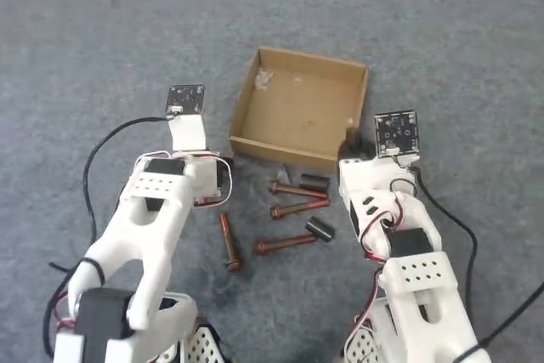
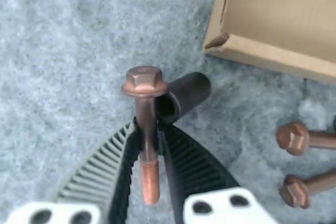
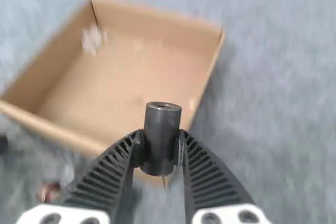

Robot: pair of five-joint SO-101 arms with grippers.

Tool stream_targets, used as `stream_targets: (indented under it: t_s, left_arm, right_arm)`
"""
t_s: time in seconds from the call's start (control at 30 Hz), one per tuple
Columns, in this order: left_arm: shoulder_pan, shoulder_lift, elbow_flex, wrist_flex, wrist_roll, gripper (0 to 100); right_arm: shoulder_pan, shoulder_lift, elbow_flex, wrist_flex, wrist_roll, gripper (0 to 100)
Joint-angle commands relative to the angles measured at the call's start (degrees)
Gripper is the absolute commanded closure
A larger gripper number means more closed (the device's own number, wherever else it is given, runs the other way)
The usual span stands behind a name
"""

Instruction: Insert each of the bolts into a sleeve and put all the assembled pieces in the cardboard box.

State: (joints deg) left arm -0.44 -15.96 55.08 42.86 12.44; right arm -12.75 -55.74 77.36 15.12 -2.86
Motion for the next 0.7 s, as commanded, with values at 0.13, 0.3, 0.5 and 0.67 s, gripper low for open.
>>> stream_targets:
  t_s: [0.13, 0.3, 0.5, 0.67]
  left_arm:
    - [-0.18, -4.04, -0.57, -1.76, -0.53, 99]
    - [-0.18, -4.04, -0.57, -1.76, -0.53, 99]
    - [-0.18, -4.04, -0.57, -1.76, -0.53, 99]
    - [0.0, -4.04, -0.57, -1.76, -0.53, 99]
  right_arm:
    - [-0.66, -2.68, -0.53, -14.37, 3.08, 98.9]
    - [-2.68, -2.68, -0.53, -21.85, 12.84, 99.0]
    - [-2.51, -2.77, -0.09, -27.3, 15.91, 99.1]
    - [-2.15, -10.86, 7.3, -30.9, 14.77, 99.2]
